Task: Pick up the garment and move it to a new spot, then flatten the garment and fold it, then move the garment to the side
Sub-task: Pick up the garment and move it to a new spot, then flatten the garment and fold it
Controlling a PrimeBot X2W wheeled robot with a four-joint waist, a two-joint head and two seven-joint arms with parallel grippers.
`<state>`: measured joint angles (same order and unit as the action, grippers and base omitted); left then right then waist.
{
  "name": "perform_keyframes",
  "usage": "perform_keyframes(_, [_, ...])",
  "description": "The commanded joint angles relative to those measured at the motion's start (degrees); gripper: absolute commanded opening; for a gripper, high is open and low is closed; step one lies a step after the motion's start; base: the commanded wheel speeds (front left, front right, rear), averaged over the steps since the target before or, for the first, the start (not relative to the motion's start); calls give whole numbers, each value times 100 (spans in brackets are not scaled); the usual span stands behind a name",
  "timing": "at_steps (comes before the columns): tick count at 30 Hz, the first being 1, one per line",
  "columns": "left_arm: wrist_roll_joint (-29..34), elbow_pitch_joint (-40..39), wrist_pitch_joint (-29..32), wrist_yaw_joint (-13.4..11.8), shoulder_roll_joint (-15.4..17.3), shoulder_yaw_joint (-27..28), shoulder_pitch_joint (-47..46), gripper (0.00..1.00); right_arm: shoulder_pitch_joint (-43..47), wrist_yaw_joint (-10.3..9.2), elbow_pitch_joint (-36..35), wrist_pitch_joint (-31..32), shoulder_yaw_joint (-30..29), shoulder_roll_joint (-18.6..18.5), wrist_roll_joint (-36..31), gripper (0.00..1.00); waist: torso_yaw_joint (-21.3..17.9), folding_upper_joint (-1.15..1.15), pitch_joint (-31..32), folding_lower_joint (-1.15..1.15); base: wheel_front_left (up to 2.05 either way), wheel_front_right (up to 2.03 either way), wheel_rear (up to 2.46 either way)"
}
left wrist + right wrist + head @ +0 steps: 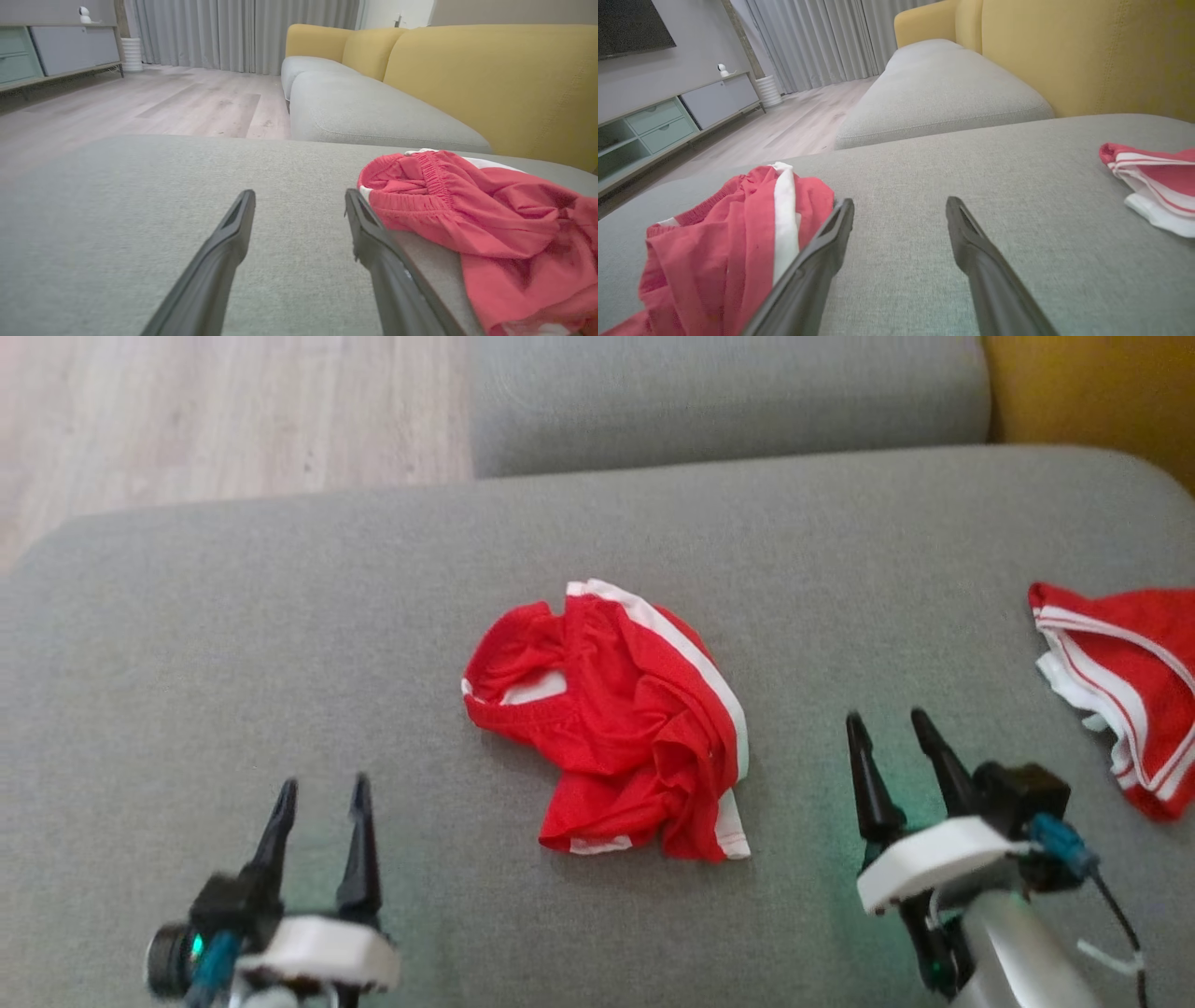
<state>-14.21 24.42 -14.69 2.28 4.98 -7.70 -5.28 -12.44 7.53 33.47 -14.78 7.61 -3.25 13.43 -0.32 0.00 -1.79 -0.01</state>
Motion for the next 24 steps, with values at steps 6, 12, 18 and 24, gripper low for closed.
perform_keyframes(6, [371,-463,-30,21,-92,582,382,100,82,-4,-94,-22,69,37,-25,100,84,0,192,1,0,0,0])
perform_keyframes(12, [501,-505,-30,106,-183,734,534,100,205,-4,-53,-22,68,37,-18,100,125,0,213,1,0,0,0])
perform_keyframes(18, [539,-466,-30,179,-205,760,499,100,191,-4,38,-22,595,37,154,100,182,0,174,1,0,0,0])
perform_keyframes(24, [353,-421,-30,178,-209,570,477,100,54,-4,582,-22,1495,37,369,100,334,0,118,1,0,0,0])
